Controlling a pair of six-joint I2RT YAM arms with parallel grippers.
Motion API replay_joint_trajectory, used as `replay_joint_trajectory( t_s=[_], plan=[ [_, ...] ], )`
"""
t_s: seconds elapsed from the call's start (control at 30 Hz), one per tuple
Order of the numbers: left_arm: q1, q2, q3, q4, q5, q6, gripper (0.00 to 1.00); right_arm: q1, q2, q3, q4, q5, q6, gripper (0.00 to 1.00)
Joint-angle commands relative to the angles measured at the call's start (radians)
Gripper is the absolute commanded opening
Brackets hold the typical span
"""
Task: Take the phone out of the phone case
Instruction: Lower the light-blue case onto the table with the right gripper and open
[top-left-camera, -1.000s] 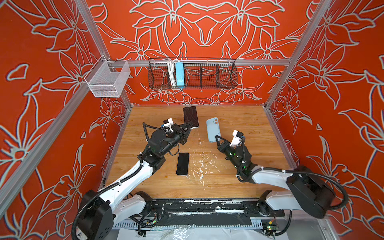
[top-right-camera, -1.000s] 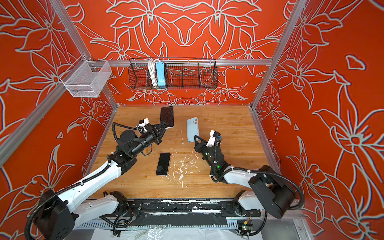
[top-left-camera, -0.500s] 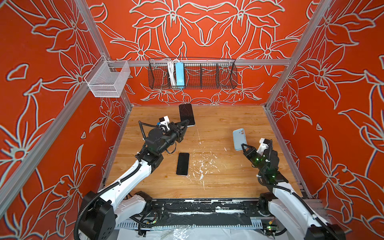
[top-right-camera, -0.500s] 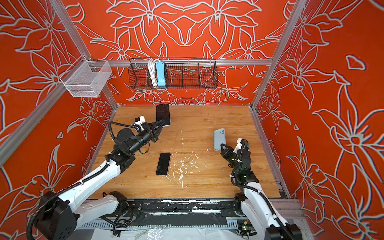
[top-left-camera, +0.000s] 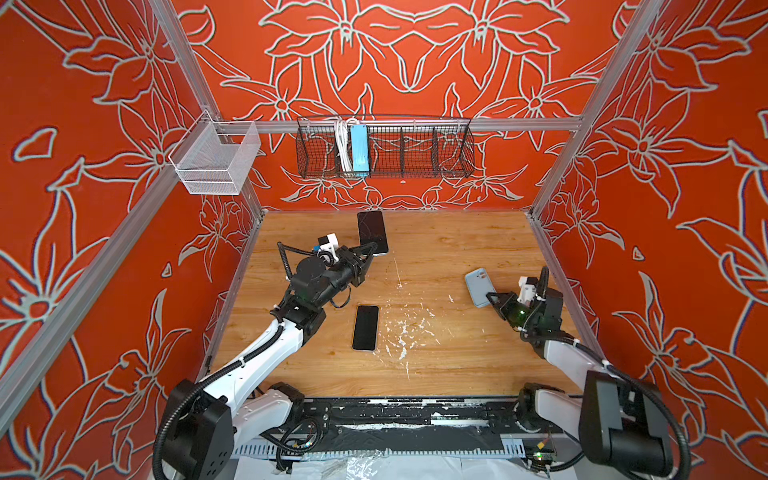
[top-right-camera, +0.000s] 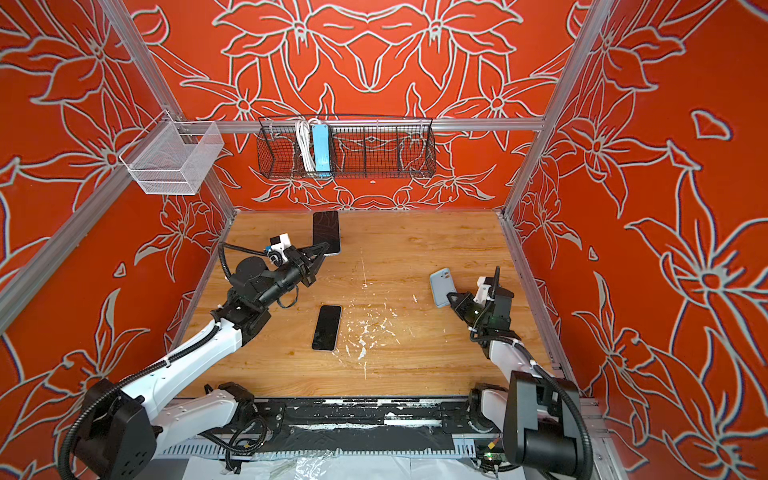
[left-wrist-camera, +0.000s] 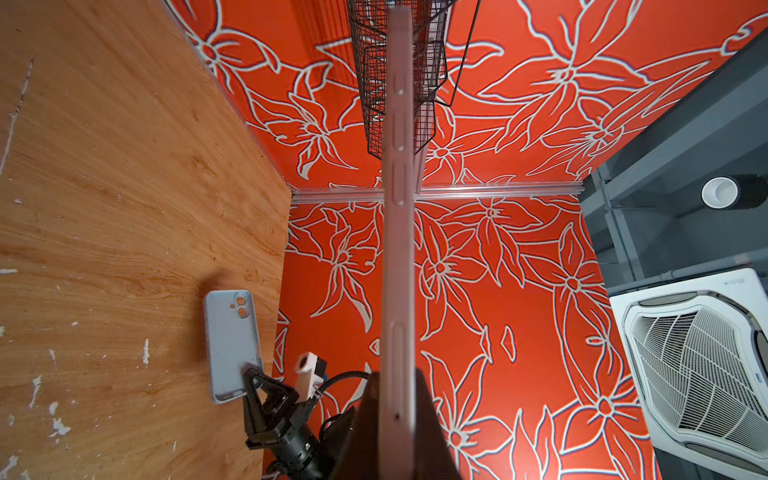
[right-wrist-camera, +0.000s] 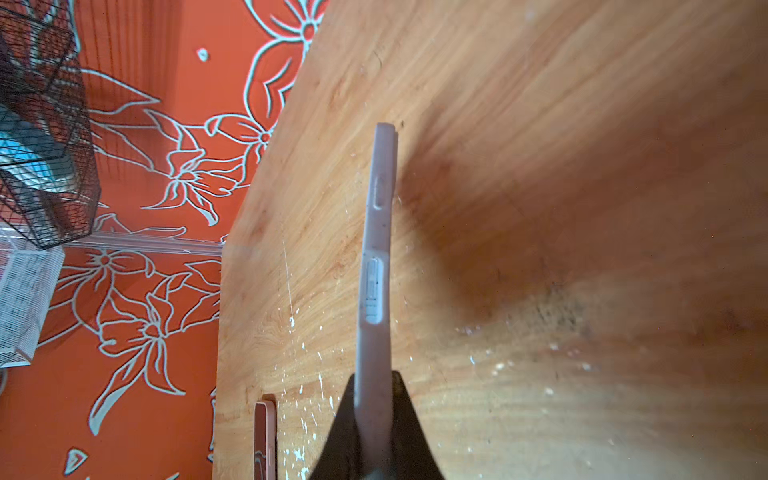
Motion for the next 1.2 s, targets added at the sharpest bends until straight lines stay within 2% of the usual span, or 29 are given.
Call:
replay_joint_trajectory(
  t_s=[0.0, 0.2, 0.4, 0.73, 0.83, 0.97, 1.17],
  plan=[
    [0.009, -0.002, -0.002, 0.087, 0.019, 0.031, 0.00, -0.018, 0.062, 0.038, 0.116, -0.047, -0.043, 0.00],
    [0.017, 0.015, 0.001, 0.099, 0.031, 0.031, 0.00, -0.026, 0.202, 0.031, 0.247, -0.004, -0.004, 0.00],
    [0.022, 0.019, 0.001, 0.093, 0.030, 0.044, 0.00, -0.026, 0.259, -0.021, 0.353, 0.085, 0.038, 0.02],
    [0.022, 0.055, 0.012, 0.106, 0.042, 0.041, 0.00, -0.026, 0.334, -0.012, 0.348, 0.126, 0.017, 0.11],
    [0.022, 0.058, 0.010, 0.106, 0.041, 0.041, 0.00, -0.027, 0.354, -0.009, 0.357, 0.135, 0.020, 0.16],
    [0.022, 0.056, 0.008, 0.106, 0.036, 0.043, 0.00, -0.026, 0.360, -0.010, 0.352, 0.155, 0.019, 0.27],
    [0.022, 0.061, 0.011, 0.104, 0.041, 0.044, 0.00, -0.026, 0.329, -0.006, 0.298, 0.204, 0.017, 0.36]
  ],
)
